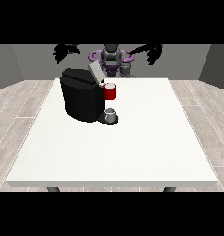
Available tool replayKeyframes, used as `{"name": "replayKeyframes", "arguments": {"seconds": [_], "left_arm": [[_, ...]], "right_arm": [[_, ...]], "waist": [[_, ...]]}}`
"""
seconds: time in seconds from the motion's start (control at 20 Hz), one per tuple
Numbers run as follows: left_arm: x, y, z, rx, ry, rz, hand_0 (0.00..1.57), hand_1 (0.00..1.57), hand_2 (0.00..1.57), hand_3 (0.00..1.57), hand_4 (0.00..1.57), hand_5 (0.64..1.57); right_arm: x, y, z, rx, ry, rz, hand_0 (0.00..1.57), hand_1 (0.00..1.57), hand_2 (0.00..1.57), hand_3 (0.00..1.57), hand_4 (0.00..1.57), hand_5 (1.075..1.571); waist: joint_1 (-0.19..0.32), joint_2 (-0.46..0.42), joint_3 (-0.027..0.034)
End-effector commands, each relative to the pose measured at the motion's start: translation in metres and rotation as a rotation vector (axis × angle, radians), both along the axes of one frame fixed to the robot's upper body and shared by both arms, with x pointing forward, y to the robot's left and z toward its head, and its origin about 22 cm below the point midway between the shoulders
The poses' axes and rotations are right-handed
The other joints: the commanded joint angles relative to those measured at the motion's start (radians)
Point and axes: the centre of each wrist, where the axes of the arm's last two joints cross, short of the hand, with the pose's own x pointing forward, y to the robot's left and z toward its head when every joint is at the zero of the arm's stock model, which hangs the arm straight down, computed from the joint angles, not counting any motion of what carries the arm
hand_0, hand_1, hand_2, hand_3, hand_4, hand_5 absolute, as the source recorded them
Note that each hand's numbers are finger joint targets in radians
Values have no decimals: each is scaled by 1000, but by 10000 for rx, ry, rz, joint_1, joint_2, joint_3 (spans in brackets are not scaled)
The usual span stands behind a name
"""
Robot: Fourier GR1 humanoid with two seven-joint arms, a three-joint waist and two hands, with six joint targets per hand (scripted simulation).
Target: Insert the coffee pod into the coffee machine and close the lid
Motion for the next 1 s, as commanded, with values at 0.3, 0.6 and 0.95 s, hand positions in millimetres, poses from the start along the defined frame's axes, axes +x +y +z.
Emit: {"name": "replayKeyframes", "arguments": {"seconds": [0.3,0.6,0.95], "left_arm": [[-30,0,-43,-2289,1037,255,0,0,0,0,0,1571],[-46,-11,-56,-3445,771,-51,0,0,0,0,57,1571],[-85,1,-77,-3670,1298,475,0,0,0,0,88,1571]], "right_arm": [[16,-9,34,-437,-572,1142,0,0,0,0,0,1571],[28,3,38,-1121,-828,1637,0,0,0,0,137,1571],[37,23,52,-1178,-214,2354,0,0,0,0,123,1571]], "waist": [[1264,-626,9],[1916,-147,9],[1864,-463,7]]}}
